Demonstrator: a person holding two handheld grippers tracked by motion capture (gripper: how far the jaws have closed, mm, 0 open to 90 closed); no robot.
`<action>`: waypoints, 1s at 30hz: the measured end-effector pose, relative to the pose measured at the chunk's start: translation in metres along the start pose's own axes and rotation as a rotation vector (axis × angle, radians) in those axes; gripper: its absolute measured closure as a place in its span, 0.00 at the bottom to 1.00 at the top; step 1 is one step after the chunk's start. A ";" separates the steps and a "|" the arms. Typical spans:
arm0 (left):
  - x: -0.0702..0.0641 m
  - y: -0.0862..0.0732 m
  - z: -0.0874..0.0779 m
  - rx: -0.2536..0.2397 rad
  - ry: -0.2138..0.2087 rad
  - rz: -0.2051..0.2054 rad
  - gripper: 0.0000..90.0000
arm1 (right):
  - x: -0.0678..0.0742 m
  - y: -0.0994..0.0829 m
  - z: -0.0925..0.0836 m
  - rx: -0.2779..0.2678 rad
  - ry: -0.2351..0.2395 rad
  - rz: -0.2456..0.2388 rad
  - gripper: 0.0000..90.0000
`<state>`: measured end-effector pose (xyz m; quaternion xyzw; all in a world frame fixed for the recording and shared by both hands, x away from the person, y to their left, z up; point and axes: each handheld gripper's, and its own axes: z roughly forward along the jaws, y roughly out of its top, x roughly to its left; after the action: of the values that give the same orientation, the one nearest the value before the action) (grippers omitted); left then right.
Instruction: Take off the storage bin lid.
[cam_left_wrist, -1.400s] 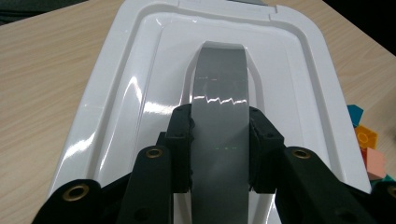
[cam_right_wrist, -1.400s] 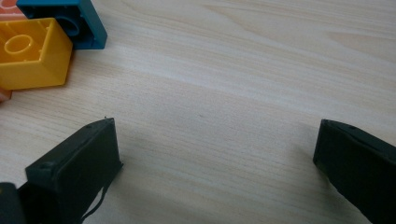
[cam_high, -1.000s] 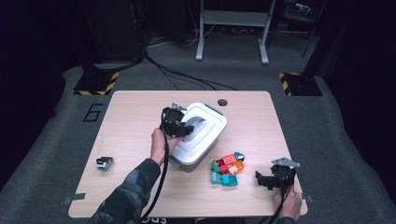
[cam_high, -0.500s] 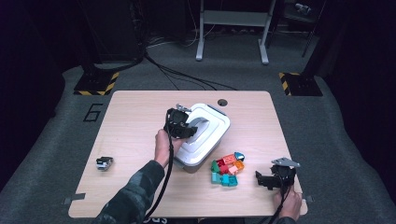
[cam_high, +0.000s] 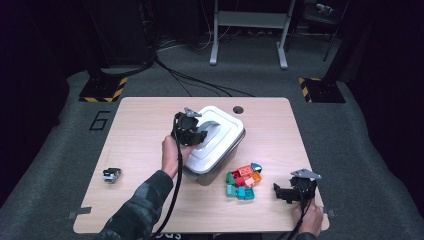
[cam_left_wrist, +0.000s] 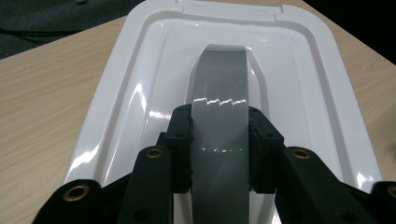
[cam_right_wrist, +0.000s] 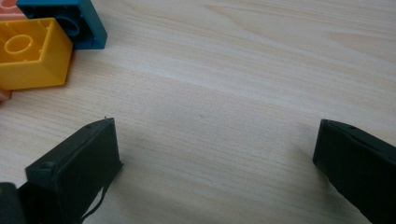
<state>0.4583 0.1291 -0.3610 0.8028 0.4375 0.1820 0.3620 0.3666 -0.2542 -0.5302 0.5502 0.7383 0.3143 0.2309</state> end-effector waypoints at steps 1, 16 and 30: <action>0.001 0.000 -0.002 -0.006 0.002 -0.004 0.74 | 0.000 0.000 0.000 0.000 0.000 0.001 0.00; 0.029 0.006 -0.024 -0.042 0.051 -0.039 0.74 | 0.001 0.000 0.000 -0.002 -0.005 0.017 0.00; 0.062 0.005 -0.037 -0.077 0.135 -0.119 0.74 | 0.001 0.000 0.000 -0.001 -0.002 0.013 0.00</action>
<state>0.4725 0.1947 -0.3341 0.7469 0.5004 0.2306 0.3722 0.3666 -0.2534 -0.5301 0.5552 0.7344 0.3154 0.2300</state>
